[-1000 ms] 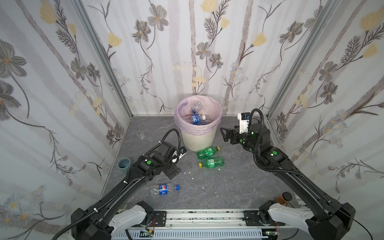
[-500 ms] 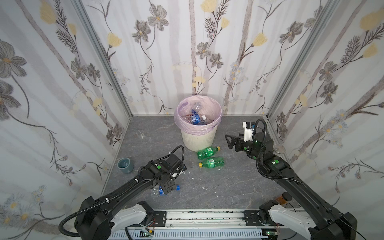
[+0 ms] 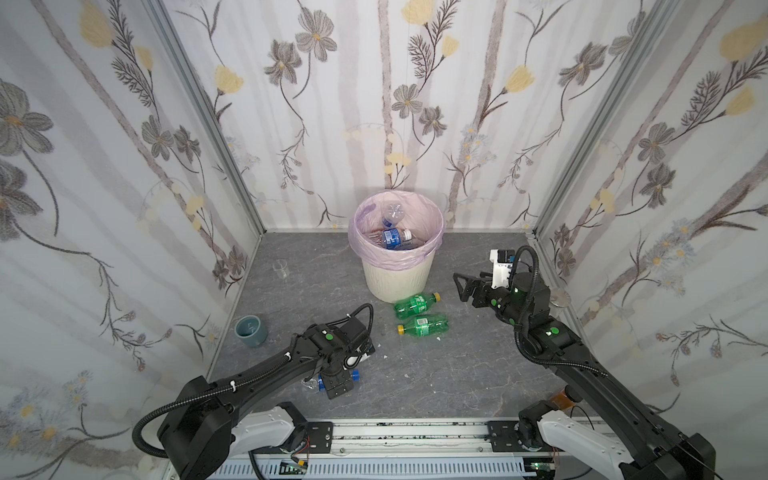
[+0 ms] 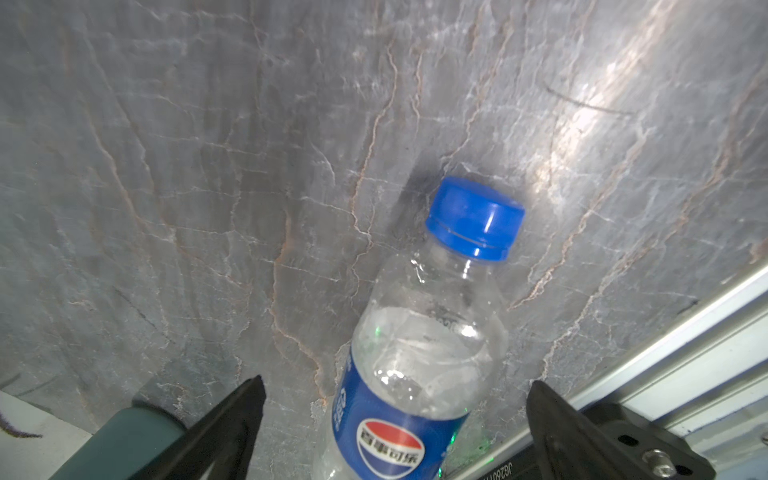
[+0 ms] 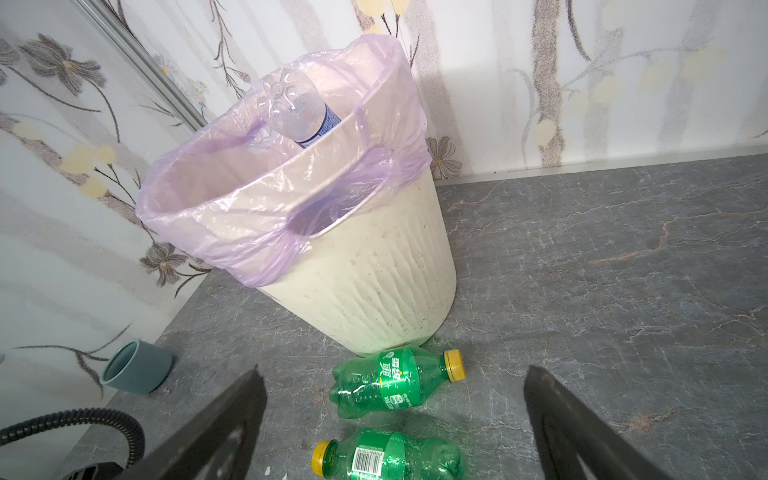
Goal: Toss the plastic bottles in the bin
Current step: 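Lower the left gripper onto the remaining blue-labelled Pepsi bottle while the right arm withdraws, then grasp the Pepsi bottle with the left gripper and adjust the hold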
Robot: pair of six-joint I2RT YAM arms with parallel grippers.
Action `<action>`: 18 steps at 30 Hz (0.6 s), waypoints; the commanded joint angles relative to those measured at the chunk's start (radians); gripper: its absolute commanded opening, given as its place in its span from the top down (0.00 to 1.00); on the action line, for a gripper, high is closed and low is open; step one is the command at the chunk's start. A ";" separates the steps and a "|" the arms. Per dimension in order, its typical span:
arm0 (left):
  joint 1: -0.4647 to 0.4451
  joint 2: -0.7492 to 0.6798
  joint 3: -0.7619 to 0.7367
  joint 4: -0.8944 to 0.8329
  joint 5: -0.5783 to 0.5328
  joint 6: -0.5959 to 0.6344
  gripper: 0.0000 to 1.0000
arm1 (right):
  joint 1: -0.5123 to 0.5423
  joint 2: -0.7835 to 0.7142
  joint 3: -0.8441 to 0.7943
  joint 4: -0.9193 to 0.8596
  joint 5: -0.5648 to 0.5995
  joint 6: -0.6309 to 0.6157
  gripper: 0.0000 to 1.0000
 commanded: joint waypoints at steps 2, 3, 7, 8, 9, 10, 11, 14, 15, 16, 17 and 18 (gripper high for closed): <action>-0.022 0.030 -0.011 -0.027 -0.009 -0.008 0.00 | -0.007 -0.019 -0.021 0.059 -0.009 0.015 0.03; -0.025 0.033 -0.014 -0.025 -0.009 -0.006 0.00 | -0.007 -0.027 -0.041 0.063 -0.009 0.016 0.03; -0.027 0.053 -0.017 -0.026 -0.015 -0.011 0.02 | -0.017 -0.068 -0.085 0.081 -0.006 0.022 0.03; -0.027 0.065 -0.014 -0.027 -0.015 -0.011 0.03 | -0.021 -0.077 -0.094 0.084 -0.007 0.022 0.03; -0.027 0.085 -0.012 -0.028 -0.014 -0.010 0.03 | -0.026 -0.086 -0.101 0.083 -0.009 0.022 0.03; -0.029 0.100 -0.005 -0.027 -0.014 -0.012 0.05 | -0.031 -0.093 -0.107 0.081 -0.012 0.020 0.03; -0.029 0.111 -0.001 -0.022 -0.016 -0.016 0.07 | -0.037 -0.103 -0.113 0.082 -0.017 0.021 0.03; -0.033 0.144 0.006 -0.001 -0.005 -0.022 0.15 | -0.048 -0.129 -0.126 0.081 -0.028 0.019 0.03; -0.033 0.153 0.006 0.003 -0.007 -0.027 0.17 | -0.052 -0.138 -0.131 0.081 -0.031 0.018 0.03; -0.035 0.161 0.005 0.006 -0.006 -0.030 0.19 | -0.055 -0.149 -0.136 0.080 -0.034 0.015 0.03; -0.036 0.167 0.006 0.008 -0.009 -0.034 0.21 | -0.059 -0.158 -0.139 0.079 -0.037 0.015 0.03; -0.037 0.171 0.004 0.009 -0.012 -0.038 0.22 | -0.062 -0.166 -0.141 0.080 -0.040 0.014 0.03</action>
